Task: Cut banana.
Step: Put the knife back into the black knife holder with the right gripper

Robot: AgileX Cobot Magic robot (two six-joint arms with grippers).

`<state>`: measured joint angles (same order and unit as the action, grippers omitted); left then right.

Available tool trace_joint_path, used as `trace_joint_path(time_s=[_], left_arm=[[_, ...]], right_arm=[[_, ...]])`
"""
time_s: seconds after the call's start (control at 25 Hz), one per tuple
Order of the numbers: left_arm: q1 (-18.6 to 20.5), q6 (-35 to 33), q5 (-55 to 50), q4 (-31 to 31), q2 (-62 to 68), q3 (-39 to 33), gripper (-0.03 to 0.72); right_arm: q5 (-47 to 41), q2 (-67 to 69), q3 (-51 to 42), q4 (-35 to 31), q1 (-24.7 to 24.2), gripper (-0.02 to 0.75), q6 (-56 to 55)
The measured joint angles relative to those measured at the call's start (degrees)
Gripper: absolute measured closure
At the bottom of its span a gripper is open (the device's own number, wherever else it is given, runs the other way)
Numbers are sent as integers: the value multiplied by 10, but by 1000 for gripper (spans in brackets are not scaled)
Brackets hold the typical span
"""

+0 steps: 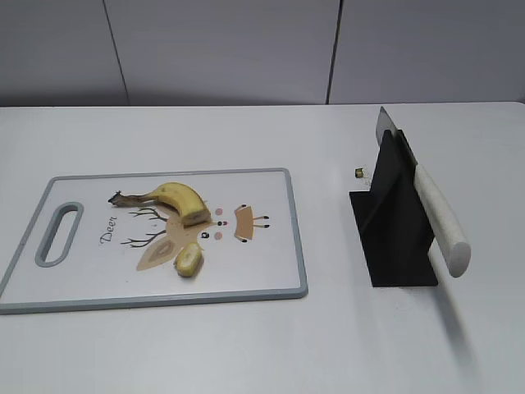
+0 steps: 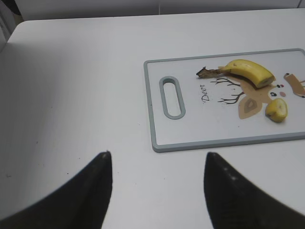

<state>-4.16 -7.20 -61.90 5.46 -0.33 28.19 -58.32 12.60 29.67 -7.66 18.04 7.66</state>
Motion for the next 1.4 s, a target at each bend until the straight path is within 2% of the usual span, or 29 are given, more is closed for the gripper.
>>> trace_joint_path(time_s=[0.56,0.84,0.96,1.24,1.4], left_arm=[[0,0,0,0,0,0,98],[0,0,0,0,0,0,98],[2,0,0,0,0,0,98],[2,0,0,0,0,0,98],[2,0,0,0,0,0,98]], right_arm=[[-16,-119,-10,12,0,168,-23],[-17,-129,-10,13,-6,168,-23],[-17,-129,-10,13,-30,168,-24],[-17,-129,-10,13,-121,168,-24],[-17,-129,-10,13,-140,168,-24]])
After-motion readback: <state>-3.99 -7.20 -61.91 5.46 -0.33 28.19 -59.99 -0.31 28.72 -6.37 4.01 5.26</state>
